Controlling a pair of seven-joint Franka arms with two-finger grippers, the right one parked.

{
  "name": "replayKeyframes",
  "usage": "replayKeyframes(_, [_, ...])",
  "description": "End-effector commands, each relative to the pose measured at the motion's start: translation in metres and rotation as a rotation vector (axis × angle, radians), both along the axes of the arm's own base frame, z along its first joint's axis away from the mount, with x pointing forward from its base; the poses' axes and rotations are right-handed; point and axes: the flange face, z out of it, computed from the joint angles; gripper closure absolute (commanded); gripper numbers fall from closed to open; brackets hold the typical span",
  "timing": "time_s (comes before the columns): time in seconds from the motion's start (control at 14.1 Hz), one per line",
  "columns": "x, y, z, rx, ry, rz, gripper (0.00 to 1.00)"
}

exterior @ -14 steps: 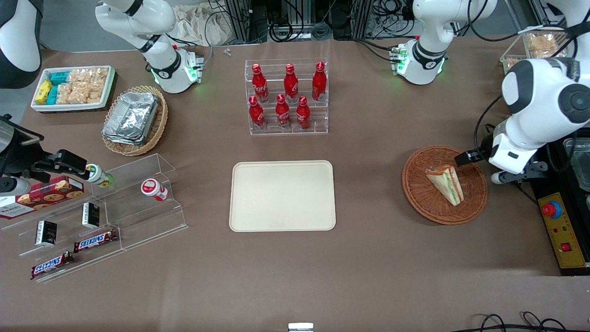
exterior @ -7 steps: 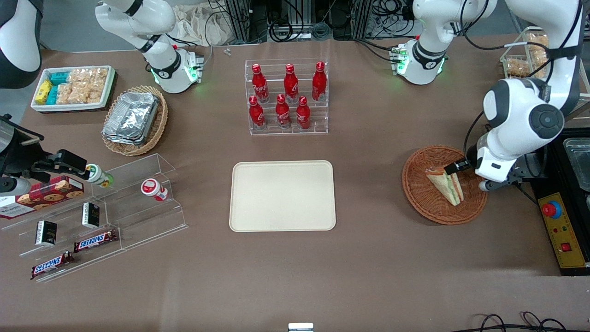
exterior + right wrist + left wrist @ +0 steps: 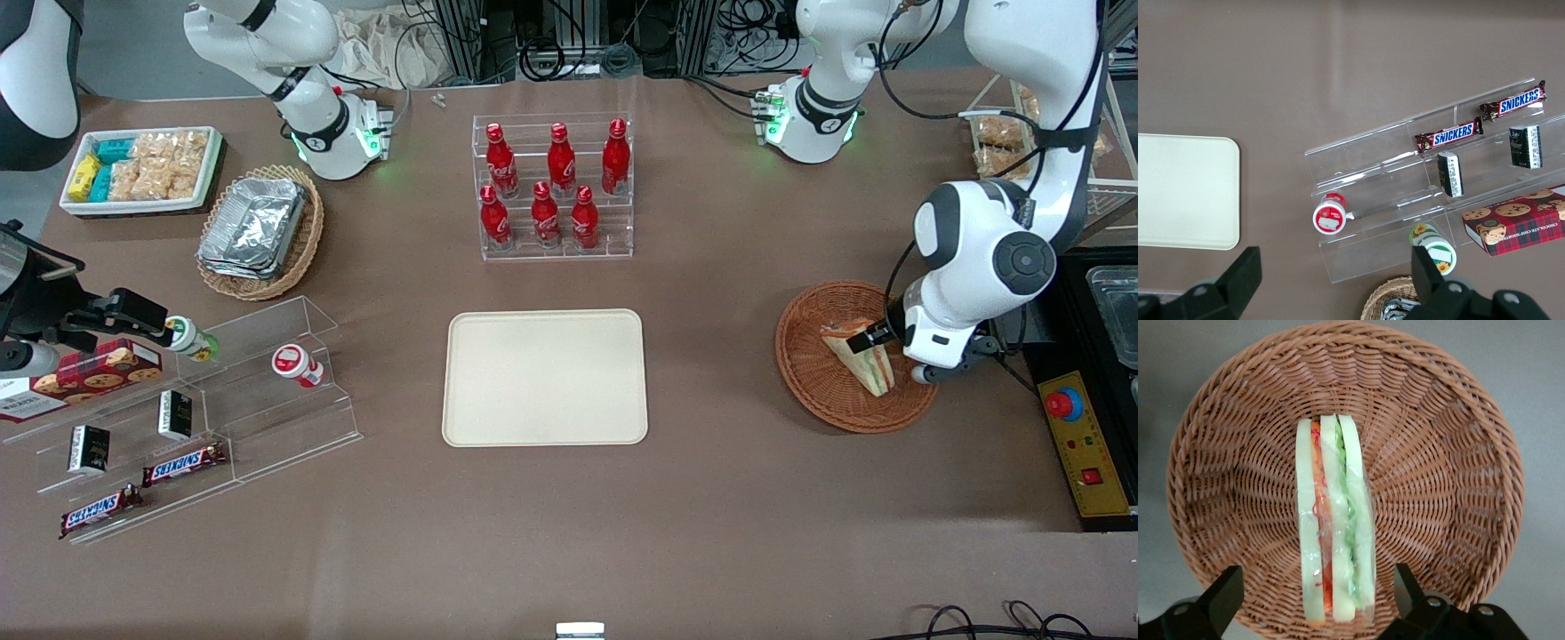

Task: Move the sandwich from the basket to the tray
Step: 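Lower the left gripper and close it on the sandwich, then lift the sandwich and carry it with the left gripper over the tray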

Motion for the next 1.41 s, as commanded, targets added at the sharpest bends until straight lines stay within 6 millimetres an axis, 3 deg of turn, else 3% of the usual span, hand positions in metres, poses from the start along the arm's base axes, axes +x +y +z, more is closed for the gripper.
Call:
replayKeyframes(0.0, [0.003,-0.004,-0.022,0.002,-0.016,0.056,0.00])
replayKeyframes(0.35, [0.003,-0.003,-0.036,0.004,-0.005,0.057,0.00])
replayKeyframes(0.42, [0.001,-0.003,-0.037,0.005,-0.001,0.058,0.04])
replayKeyframes(0.49, [0.001,-0.003,-0.037,0.006,0.001,0.070,0.19])
replayKeyframes(0.57, [0.001,-0.003,-0.037,0.008,0.003,0.092,0.43])
replayKeyframes(0.64, [0.002,-0.003,-0.036,0.009,0.004,0.104,0.62])
replayKeyframes(0.78, [0.004,-0.003,-0.030,0.010,0.003,0.117,0.90])
replayKeyframes(0.85, [0.007,-0.003,-0.026,0.009,0.002,0.125,0.98])
replayKeyframes(0.92, [0.009,-0.004,-0.022,0.010,0.002,0.140,1.00])
replayKeyframes(1.06, [0.018,-0.005,0.009,0.010,0.000,0.156,1.00])
replayKeyframes(1.34, [0.044,-0.013,0.104,0.010,0.090,0.137,1.00])
